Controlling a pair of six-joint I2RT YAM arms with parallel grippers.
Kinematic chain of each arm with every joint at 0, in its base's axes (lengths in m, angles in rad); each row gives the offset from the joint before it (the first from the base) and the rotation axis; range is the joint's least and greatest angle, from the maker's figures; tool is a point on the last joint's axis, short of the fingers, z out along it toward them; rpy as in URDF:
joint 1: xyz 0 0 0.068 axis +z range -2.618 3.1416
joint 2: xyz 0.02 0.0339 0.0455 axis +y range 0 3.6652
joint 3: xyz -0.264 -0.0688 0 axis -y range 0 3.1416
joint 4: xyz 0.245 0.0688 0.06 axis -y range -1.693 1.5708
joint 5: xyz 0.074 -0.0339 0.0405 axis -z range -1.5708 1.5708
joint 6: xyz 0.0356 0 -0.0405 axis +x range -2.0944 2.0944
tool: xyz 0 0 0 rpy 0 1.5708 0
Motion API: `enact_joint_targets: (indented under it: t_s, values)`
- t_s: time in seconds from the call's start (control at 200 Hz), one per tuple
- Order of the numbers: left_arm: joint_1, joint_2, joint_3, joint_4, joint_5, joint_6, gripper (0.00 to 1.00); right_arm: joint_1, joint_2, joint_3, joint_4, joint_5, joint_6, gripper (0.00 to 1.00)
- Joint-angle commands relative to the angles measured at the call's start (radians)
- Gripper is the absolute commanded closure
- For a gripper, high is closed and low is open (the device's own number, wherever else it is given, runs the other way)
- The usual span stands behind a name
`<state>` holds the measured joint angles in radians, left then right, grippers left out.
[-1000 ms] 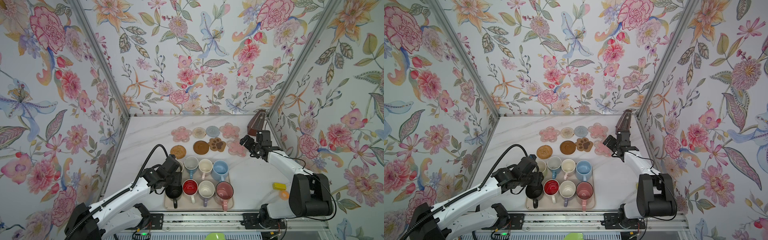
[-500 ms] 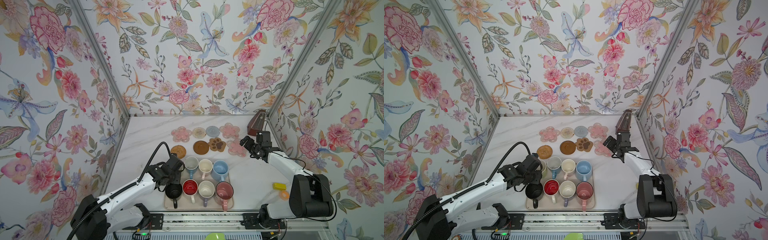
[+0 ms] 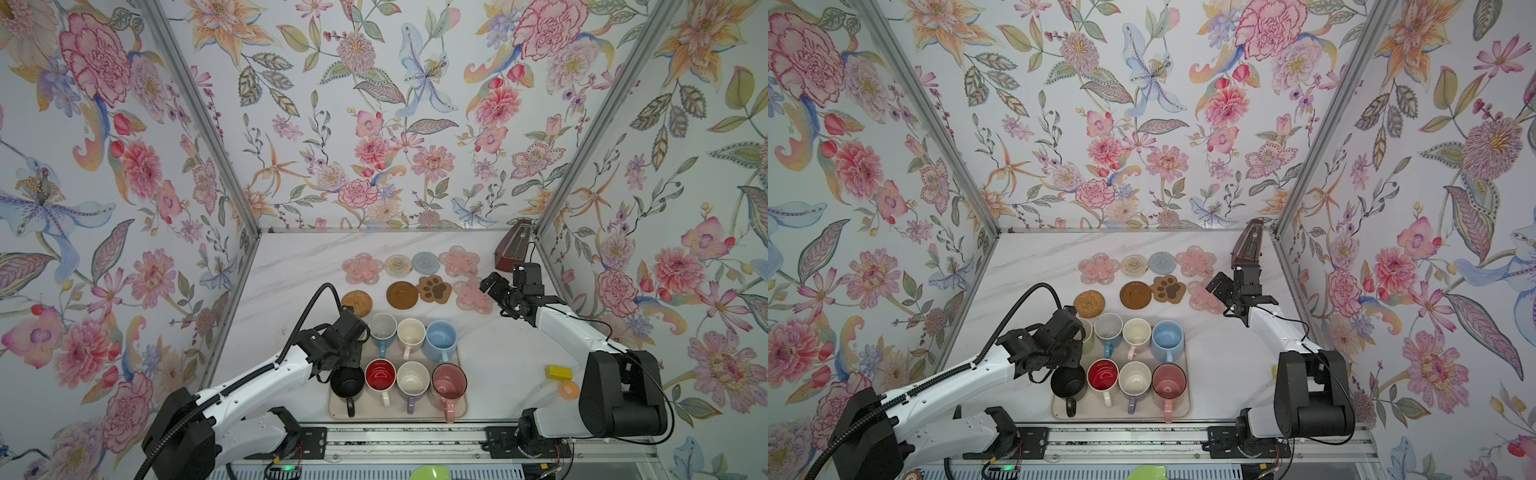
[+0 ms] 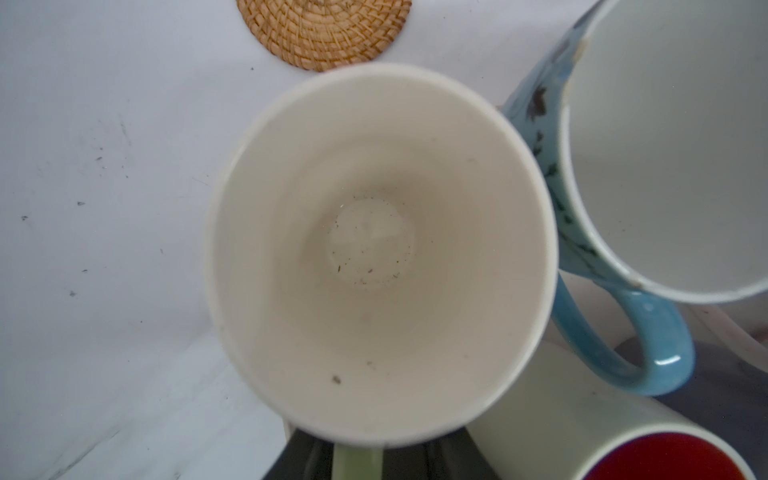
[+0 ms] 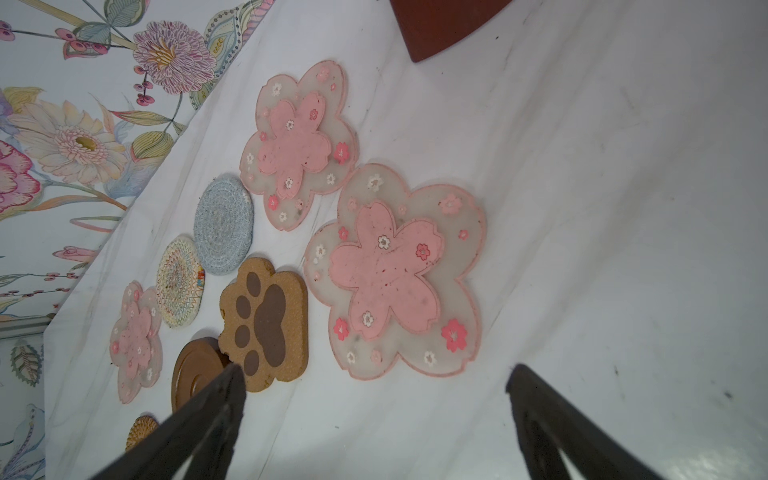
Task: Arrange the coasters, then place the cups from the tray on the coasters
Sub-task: 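Close the left gripper on the cream mug rim and lift it, then carry the cream mug with the left gripper over the farthest pink flower coaster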
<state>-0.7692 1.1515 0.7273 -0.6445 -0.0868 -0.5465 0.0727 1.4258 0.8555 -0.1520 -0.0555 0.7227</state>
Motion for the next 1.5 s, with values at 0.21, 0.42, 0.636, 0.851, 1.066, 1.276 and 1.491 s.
enact_joint_targets:
  t_s: [0.21, 0.42, 0.636, 0.851, 1.066, 1.276, 1.491]
  values:
    - [-0.007, 0.012, 0.025, -0.003, -0.033, 0.007, 0.85, 0.007, -0.022, -0.011, 0.006, 0.008, 0.011, 0.01]
    - [-0.007, 0.004, 0.038, -0.020, -0.083, 0.002, 1.00, 0.007, -0.019, -0.010, 0.011, 0.005, 0.011, 0.01]
    - [-0.006, -0.010, 0.082, -0.036, -0.183, -0.007, 1.00, 0.006, -0.024, -0.009, 0.009, 0.005, 0.011, 0.01]
    - [0.007, -0.056, 0.173, -0.031, -0.297, 0.020, 1.00, -0.001, -0.043, -0.008, -0.001, 0.005, 0.002, 0.01]
    - [0.090, -0.027, 0.272, 0.058, -0.277, 0.130, 1.00, -0.014, -0.077, -0.009, -0.022, 0.007, -0.012, 0.01]
    - [0.240, 0.121, 0.412, 0.235, -0.175, 0.257, 1.00, -0.027, -0.117, -0.013, -0.050, 0.006, -0.030, 0.01]
    - [0.301, 0.389, 0.621, 0.267, -0.119, 0.352, 1.00, -0.028, -0.179, -0.020, -0.107, 0.015, -0.064, 0.01]
